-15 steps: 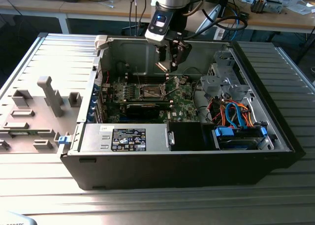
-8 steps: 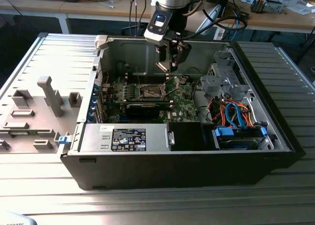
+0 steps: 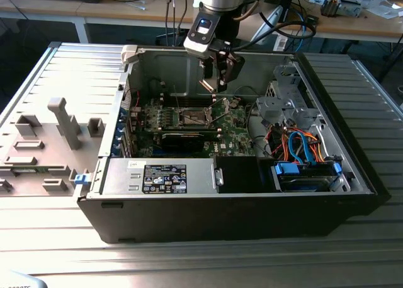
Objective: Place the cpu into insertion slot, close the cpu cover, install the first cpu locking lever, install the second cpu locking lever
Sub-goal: 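Place the cpu into insertion slot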
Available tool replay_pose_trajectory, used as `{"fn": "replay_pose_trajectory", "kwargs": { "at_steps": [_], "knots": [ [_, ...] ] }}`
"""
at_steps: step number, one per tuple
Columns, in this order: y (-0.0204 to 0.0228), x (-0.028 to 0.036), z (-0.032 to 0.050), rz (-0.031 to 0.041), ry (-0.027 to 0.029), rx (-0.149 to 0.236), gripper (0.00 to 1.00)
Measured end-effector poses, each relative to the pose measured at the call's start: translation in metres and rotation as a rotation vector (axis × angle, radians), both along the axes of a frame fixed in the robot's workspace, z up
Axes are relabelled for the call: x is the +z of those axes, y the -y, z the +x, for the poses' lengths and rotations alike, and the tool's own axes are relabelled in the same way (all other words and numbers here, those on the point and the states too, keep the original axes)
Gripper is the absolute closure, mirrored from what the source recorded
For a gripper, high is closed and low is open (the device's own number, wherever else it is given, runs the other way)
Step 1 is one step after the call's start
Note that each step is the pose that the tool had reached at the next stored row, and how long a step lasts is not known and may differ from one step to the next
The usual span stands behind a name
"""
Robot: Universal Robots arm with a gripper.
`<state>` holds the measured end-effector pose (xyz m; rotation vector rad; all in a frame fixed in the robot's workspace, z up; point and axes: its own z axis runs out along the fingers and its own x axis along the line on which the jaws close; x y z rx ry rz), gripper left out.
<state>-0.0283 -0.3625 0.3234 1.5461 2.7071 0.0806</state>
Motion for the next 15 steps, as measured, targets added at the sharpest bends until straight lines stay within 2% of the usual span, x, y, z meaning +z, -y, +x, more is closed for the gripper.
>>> {"fn": "replay_pose_trajectory", "kwargs": {
  "at_steps": [15],
  "knots": [
    [0.0000,0.0000,0.0000,-0.0017,0.0000,-0.034,0.45]
  ]
}}
